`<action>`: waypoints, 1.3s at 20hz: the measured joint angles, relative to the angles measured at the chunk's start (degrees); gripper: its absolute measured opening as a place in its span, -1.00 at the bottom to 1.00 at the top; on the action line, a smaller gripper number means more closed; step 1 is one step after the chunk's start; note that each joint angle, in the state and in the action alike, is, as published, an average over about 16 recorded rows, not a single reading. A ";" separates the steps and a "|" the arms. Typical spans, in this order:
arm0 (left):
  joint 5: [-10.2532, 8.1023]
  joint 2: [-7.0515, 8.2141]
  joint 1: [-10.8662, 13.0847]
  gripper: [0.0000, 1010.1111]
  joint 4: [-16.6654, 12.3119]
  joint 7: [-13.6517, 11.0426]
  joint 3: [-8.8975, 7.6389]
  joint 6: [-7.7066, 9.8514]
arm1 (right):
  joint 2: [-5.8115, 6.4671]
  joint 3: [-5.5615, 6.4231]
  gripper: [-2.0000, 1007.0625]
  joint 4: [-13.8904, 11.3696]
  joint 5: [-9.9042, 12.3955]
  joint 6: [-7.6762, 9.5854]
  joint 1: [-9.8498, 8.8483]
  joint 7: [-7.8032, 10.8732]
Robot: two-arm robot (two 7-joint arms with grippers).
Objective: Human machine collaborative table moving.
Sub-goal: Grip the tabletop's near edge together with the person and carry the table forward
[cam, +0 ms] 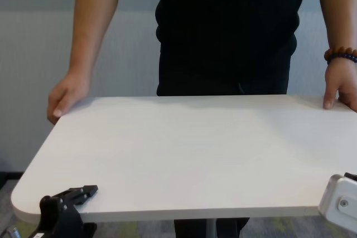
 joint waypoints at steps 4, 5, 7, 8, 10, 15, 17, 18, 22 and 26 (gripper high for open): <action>-0.01 0.00 0.00 -0.49 0.00 0.00 0.00 0.00 | 0.00 0.00 -0.27 0.02 -0.04 -0.02 0.04 0.09; -0.01 0.00 0.00 -0.49 0.00 0.00 0.00 0.00 | 0.00 -0.01 -0.27 0.04 -0.07 -0.03 0.07 0.14; -0.02 0.00 0.00 -0.49 0.00 0.00 0.00 0.00 | -0.01 -0.01 -0.27 0.11 -0.19 -0.06 0.17 0.27; -0.02 0.00 0.00 -0.49 -0.01 0.00 0.00 0.00 | -0.02 -0.02 -0.27 0.15 -0.27 -0.09 0.22 0.34; -0.02 -0.03 -0.01 -0.49 0.00 0.02 0.00 0.02 | -0.03 -0.02 -0.27 0.26 -0.49 -0.15 0.35 0.51; 0.01 -0.12 0.00 -0.49 -0.16 0.22 0.00 0.14 | -0.04 0.01 -0.27 0.55 -1.23 -0.36 0.66 0.97; 0.04 -0.15 0.04 -0.49 -0.37 0.32 -0.01 0.22 | -0.05 0.05 -0.27 0.62 -1.63 -0.45 0.77 1.17; 0.07 -0.15 0.07 -0.49 -0.55 0.37 -0.02 0.27 | -0.05 0.07 -0.27 0.65 -1.86 -0.48 0.83 1.27; 0.27 -0.12 0.24 -0.49 -1.57 0.56 -0.05 0.52 | -0.07 0.22 -0.27 0.60 -2.82 -0.55 1.04 1.59; 0.53 -0.08 0.40 -0.49 -2.88 0.63 -0.10 0.83 | -0.16 0.44 -0.28 0.44 -3.68 -0.61 1.29 1.87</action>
